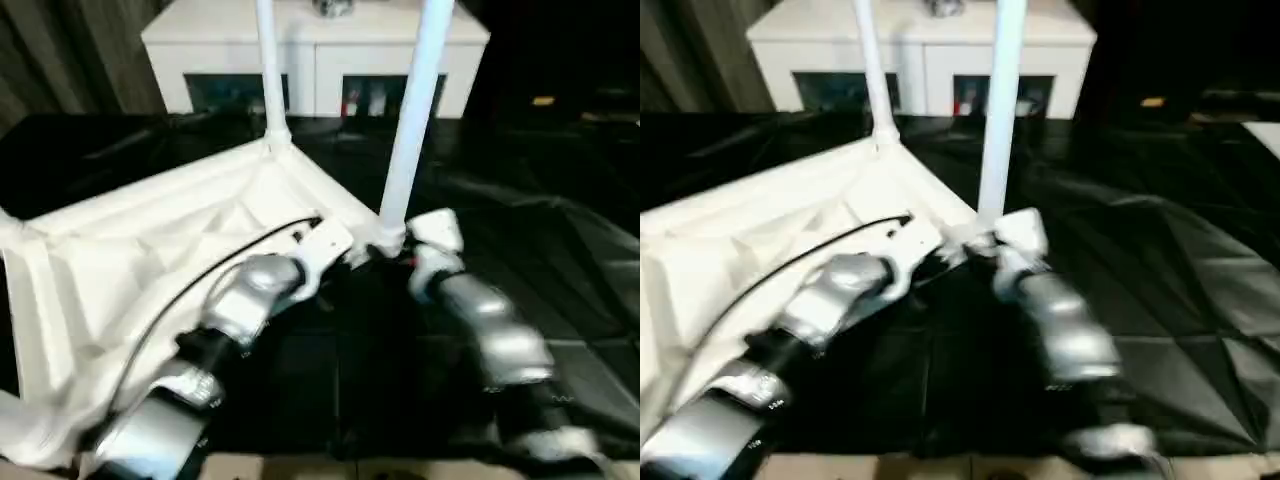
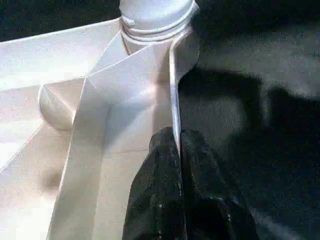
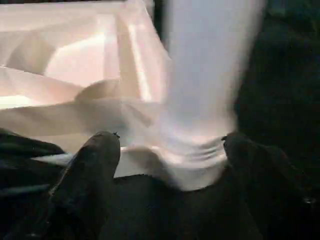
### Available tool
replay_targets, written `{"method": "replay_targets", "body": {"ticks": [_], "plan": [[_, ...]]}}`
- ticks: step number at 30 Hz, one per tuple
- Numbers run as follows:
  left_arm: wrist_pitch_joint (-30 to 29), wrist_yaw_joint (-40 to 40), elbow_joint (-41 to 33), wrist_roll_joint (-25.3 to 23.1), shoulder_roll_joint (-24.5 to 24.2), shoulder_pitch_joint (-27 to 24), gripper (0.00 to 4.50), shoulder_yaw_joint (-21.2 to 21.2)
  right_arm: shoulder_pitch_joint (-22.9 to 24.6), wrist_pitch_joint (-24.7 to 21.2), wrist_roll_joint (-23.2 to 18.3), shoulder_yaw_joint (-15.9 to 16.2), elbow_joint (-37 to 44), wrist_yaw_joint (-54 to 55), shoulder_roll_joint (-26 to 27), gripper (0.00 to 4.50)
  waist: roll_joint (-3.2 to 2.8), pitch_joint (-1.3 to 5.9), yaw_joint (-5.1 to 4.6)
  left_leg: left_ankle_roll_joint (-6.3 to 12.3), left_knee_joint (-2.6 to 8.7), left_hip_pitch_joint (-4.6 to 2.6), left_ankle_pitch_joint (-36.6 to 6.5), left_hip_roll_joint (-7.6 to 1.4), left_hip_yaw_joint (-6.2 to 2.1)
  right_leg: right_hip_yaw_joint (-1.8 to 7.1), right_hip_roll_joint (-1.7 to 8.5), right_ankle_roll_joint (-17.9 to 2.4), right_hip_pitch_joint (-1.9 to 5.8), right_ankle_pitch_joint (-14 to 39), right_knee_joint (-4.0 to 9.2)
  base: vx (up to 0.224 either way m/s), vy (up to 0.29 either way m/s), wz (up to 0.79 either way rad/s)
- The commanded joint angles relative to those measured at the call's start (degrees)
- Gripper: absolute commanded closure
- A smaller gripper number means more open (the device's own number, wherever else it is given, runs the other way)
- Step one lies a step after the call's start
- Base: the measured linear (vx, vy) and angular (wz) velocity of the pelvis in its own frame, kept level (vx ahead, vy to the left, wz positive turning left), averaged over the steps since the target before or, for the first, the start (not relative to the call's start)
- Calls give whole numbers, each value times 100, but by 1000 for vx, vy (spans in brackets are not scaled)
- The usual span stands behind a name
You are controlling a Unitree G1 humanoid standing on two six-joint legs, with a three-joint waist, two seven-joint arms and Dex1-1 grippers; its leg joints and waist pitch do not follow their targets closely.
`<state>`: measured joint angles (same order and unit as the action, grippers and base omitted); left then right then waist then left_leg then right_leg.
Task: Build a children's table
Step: Rotate leg to tighten
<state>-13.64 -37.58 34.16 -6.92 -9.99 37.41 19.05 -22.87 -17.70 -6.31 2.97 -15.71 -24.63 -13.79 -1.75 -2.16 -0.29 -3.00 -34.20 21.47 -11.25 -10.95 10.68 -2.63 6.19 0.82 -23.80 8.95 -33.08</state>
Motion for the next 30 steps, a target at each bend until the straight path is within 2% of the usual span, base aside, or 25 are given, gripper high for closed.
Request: {"method": "replay_targets", "body": {"ticks": [1, 3, 5, 7, 9, 10, 11, 12, 15, 18, 21, 25, 30], "plan": [[25, -360, -224, 27, -227, -209, 450, 114, 166, -65, -95, 82, 296, -638, -311, 83, 41, 411, 64, 756, 342, -31, -462, -129, -24, 111, 116, -1684, 376, -345, 176, 0, 0, 0], [43, -659, -379, 110, -391, -318, 450, 173, 296, 15, -79, 164, 440, -1106, -689, 83, 47, 397, 82, 806, 342, -38, -503, -130, -9, 112, 124, -1759, 365, -238, 187, 0, 0, 0], [180, -1066, -520, 212, -561, -422, 450, 239, 402, 75, -137, 223, 545, -1517, -988, 83, 45, 379, 91, 770, 358, -38, -676, -143, -3, 115, 125, -1758, 359, 46, 207, 0, 0, 0], [313, -1755, -816, 441, -787, -586, 450, 327, 480, 138, -213, 292, 622, -1910, -1280, 83, 51, 346, 90, 619, 400, -59, -1081, -162, -3, 120, 129, -1665, 340, 640, 263, 0, 0, 0], [239, -2461, -1278, 737, -1012, -768, 450, 408, 526, 139, -293, 361, 702, -2251, -1458, 83, 57, 335, 87, 491, 427, -72, -1289, -178, -6, 130, 137, -1601, 323, 945, 281, 0, 0, 0], [128, -2582, -1414, 794, -1064, -806, 450, 419, 535, 134, -305, 390, 731, -2352, -1502, 83, 50, 327, 89, 428, 441, -100, -1381, -196, 0, 136, 127, -1592, 297, 1035, 287, 0, 0, 0], [65, -2628, -1484, 817, -1088, -824, 450, 422, 542, 127, -312, 403, 752, -2408, -1526, 83, 43, 322, 88, 391, 443, -96, -1399, -196, 3, 141, 125, -1587, 294, 1039, 277, 0, 0, 0], [31, -2645, -1538, 810, -1107, -819, 450, 424, 540, 141, -334, 479, 760, -2593, -1528, 83, 33, 304, 97, 358, 453, -136, -1522, -199, 19, 144, 101, -1549, 253, 1098, 307, 0, 0, 0], [78, -2631, -1509, 773, -1101, -786, 450, 431, 494, 215, -241, 583, 643, -2620, -1461, 83, 63, 302, 97, 263, 466, -108, -1583, -185, 9, 148, 124, -1430, 270, 1339, 311, 0, 0, 0], [166, -2516, -1395, 729, -1062, -738, 450, 394, 490, 294, -203, 713, 576, -2732, -1449, 83, 60, 318, 124, 221, 454, -137, -1504, -188, 19, 160, 117, -1417, 248, 1239, 310, 0, 0, 0], [177, -2527, -1388, 734, -1076, -738, 450, 385, 514, 291, -243, 752, 585, -2854, -1475, 83, 59, 336, 192, 288, 437, -119, -1263, -183, 27, 162, 120, -1431, 273, 942, 274, 0, 0, 0], [109, -2577, -1467, 711, -1129, -764, 450, 376, 522, 335, -196, 748, 502, -2896, -1502, 83, 66, 353, 212, 402, 407, -104, -983, -169, 32, 156, 123, -1510, 299, 614, 233, 0, 0, 0], [140, -2558, -1437, 697, -1120, -764, 450, 367, 539, 318, -228, 733, 446, -2907, -1486, 130, 61, 342, 210, 368, 420, -107, -1132, -174, 26, 154, 125, -1482, 296, 879, 258, 0, 0, 0]]}}
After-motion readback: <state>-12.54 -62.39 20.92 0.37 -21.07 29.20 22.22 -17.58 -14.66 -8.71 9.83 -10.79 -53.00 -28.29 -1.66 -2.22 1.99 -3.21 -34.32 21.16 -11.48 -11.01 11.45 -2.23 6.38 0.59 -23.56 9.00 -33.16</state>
